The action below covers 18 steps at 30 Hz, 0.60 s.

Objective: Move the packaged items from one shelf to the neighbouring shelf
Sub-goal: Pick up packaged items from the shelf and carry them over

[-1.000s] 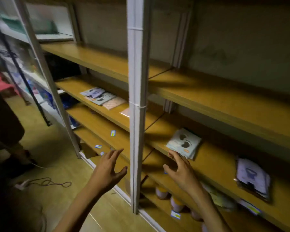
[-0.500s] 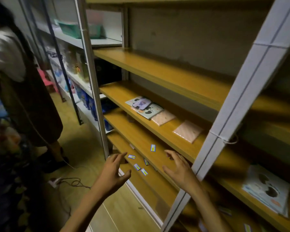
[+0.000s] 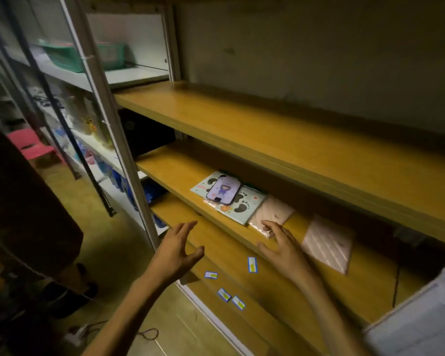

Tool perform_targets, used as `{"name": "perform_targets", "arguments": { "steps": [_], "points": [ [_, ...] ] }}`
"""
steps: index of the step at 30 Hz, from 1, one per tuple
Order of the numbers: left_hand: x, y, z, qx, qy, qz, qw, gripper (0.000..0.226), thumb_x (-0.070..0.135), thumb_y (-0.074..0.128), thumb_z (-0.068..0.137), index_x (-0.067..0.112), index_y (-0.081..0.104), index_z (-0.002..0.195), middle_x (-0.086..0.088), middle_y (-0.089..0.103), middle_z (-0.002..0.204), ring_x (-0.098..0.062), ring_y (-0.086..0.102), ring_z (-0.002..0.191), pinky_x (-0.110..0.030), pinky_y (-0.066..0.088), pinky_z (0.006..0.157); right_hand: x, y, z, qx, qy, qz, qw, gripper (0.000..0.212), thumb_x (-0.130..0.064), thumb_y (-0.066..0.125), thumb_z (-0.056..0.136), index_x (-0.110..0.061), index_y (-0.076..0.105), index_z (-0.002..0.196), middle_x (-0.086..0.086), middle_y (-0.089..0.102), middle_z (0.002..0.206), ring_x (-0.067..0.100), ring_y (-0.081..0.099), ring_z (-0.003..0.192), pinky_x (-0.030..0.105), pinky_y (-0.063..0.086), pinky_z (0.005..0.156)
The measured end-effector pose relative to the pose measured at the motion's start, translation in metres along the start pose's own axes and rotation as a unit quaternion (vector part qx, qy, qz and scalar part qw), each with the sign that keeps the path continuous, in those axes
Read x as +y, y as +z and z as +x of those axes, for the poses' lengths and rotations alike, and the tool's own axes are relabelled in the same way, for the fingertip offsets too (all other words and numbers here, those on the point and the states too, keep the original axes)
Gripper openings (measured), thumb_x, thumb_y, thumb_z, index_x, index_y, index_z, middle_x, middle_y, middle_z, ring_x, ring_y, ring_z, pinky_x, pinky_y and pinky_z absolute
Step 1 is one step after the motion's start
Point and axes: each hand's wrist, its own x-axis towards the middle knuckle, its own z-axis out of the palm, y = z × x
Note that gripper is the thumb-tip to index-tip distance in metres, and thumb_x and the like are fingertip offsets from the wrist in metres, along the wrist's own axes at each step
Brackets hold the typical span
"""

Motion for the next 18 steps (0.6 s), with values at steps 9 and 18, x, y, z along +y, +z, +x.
{"name": "perform_targets", "arguments": {
  "steps": [9, 18],
  "points": [
    [-0.026, 0.012, 0.109, -0.039, 0.057, 0.003, 0.998, 0.074, 0.046, 0.063, 0.084, 0.021, 0.031, 0.146, -0.005, 0.044, 0.142, -0.019, 0.044, 0.126, -0.034, 0.043, 0.099, 0.012, 0.001, 0.049, 0.064, 0.081, -0.002, 0.995, 0.049, -0.028, 0.064, 0.087, -0.029, 0.046, 0.132, -0.012, 0.051, 0.123, 0.008, 0.045, 0.116, 0.029, 0.041, 0.095],
    [-0.054, 0.029, 0.201, -0.083, 0.102, 0.034, 0.991, 0.095, 0.077, 0.037, 0.067, 0.013, 0.042, 0.136, -0.012, 0.053, 0.131, -0.030, 0.047, 0.116, -0.042, 0.045, 0.092, 0.004, 0.025, 0.073, 0.146, 0.145, -0.012, 0.978, 0.050, -0.024, 0.065, 0.086, -0.023, 0.049, 0.133, -0.003, 0.054, 0.132, 0.015, 0.047, 0.124, 0.035, 0.041, 0.103]
  ]
}}
